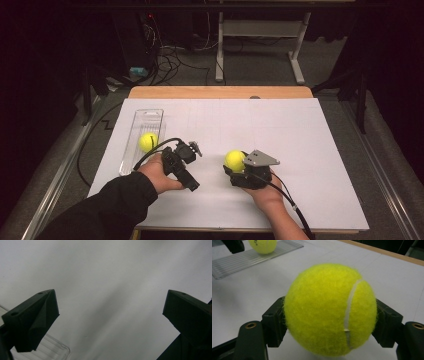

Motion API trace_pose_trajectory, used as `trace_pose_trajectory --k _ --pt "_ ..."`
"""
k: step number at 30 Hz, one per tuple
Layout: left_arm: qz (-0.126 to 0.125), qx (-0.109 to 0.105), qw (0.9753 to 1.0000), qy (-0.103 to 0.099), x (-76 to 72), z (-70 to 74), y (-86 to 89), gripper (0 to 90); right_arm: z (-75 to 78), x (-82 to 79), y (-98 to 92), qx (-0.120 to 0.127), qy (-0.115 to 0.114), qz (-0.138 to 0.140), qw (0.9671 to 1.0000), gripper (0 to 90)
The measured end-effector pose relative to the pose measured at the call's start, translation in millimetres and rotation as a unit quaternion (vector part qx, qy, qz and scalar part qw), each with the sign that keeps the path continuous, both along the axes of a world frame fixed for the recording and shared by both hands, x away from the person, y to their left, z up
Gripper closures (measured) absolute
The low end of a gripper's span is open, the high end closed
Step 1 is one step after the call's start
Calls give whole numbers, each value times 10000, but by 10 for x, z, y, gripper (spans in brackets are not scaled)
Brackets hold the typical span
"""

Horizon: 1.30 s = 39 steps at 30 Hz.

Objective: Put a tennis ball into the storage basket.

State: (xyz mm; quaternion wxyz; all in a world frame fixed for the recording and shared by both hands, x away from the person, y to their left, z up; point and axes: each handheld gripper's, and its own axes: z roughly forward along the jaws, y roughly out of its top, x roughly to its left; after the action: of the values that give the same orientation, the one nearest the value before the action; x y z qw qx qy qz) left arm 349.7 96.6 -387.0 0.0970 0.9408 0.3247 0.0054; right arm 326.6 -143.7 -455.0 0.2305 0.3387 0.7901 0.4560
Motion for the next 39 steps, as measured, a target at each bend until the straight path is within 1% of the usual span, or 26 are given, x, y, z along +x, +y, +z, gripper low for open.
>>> trace_pose_trajectory --k 4,5,6,9,14,17,18,20,21,25,26,27,34,35,39 --pt "23 8 10000 8 13 13 10 11 -25 -107 -71 71 -30 26 10000 271" --pt "23 8 10000 8 13 13 10 10 -25 -107 -71 71 -30 26 10000 271" --pt "31 -10 10000 11 17 25 12 11 -33 -162 -102 77 -39 11 10000 272" --pt "47 -3 10000 -4 21 59 7 10 -51 -228 -147 102 -44 25 9999 272" --pt "38 -44 10000 -33 27 129 -7 10 -91 -274 -203 71 -26 4 10000 272" --pt "24 -39 10000 -45 37 165 -15 10 -108 -271 -224 134 19 -15 9999 271" --pt "35 -68 10000 -54 40 174 -18 10 -110 -270 -224 146 11 -14 9999 271" --pt "35 -81 9999 -60 49 197 -21 10 -106 -274 -221 135 -20 -2 9999 271" --pt "26 -56 10000 -48 56 212 -20 10 -103 -275 -221 153 -50 1 9999 271" --pt "64 -83 9999 -43 75 246 -16 10 -86 -291 -204 258 -115 34 9996 271" --pt "62 -51 10000 -43 77 261 -18 10 -86 -295 -195 264 -123 50 9996 271" --pt "59 -69 9999 -54 79 270 -19 10 -87 -301 -183 263 -126 59 9996 271" --pt "56 18 10000 -59 89 350 -67 5 -98 -319 -79 254 -208 201 9993 271" --pt "12 70 10000 -50 93 366 -77 5 -98 -324 -65 241 -198 217 9993 271" --pt "-23 72 10000 -31 94 398 -117 4 -101 -336 -5 256 -218 303 9990 271"
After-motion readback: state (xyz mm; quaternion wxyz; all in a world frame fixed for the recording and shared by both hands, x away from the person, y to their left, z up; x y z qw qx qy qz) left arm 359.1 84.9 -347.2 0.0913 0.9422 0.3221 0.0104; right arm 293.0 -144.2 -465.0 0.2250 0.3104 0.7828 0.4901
